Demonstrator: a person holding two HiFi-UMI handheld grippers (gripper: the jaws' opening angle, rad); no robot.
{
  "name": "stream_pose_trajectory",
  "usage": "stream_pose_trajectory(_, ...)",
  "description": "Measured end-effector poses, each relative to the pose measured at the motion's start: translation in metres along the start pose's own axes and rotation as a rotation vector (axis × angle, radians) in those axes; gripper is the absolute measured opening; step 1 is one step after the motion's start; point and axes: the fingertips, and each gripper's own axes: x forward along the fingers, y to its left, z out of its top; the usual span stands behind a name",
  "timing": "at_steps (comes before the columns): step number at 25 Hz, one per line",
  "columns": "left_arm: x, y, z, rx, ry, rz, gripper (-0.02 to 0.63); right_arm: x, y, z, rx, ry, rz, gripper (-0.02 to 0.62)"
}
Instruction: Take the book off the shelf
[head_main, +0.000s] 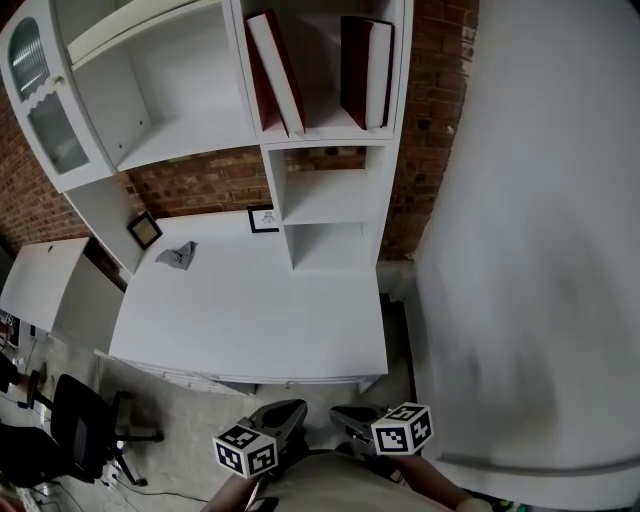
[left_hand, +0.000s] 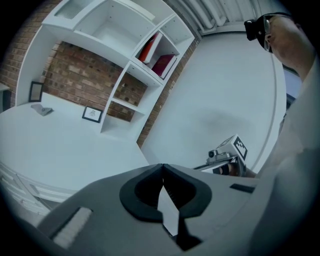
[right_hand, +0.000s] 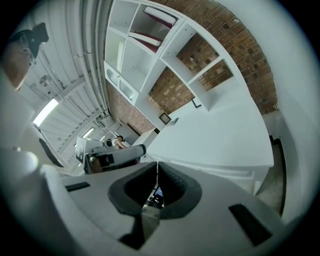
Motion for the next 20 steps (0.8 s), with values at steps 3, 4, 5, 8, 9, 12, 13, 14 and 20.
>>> stream_pose_trajectory(3,-0.006,0.026,0.016,-0.011,-0.021,-0.009,0.003,0.021,0.002,0.013,-0.02,0.006,-0.017,0.006)
stream_pose_trajectory(4,-0.007,0.034,0.022,-0.013,-0.029,-0.016,0.003,0.027,0.003,0.018,-0.025,0.007,-0.028,0.006)
stream_pose_trajectory(5,-0.009,0.042,0.029,-0.014,-0.037,-0.025,0.003,0.034,0.002,0.023,-0.03,0.009,-0.04,0.006)
stream_pose_trajectory(8,-0.013,0.067,0.047,-0.016,-0.055,-0.047,0.003,0.055,0.004,0.037,-0.049,0.021,-0.072,0.006)
stream_pose_trajectory(9,-0.015,0.075,0.051,-0.018,-0.059,-0.054,0.003,0.063,0.006,0.042,-0.058,0.026,-0.08,0.006)
stream_pose_trajectory(12,-0.02,0.098,0.063,-0.025,-0.064,-0.075,0.003,0.087,0.009,0.053,-0.08,0.046,-0.103,0.006)
stream_pose_trajectory(13,-0.021,0.106,0.066,-0.027,-0.062,-0.083,0.003,0.094,0.01,0.057,-0.085,0.049,-0.113,0.006)
stream_pose_trajectory(14,-0.023,0.113,0.068,-0.028,-0.059,-0.091,0.003,0.1,0.01,0.061,-0.088,0.048,-0.125,0.006)
stream_pose_trajectory(20,-0.025,0.145,0.083,-0.011,-0.046,-0.155,0.003,0.125,0.005,0.083,-0.052,-0.006,-0.201,0.006)
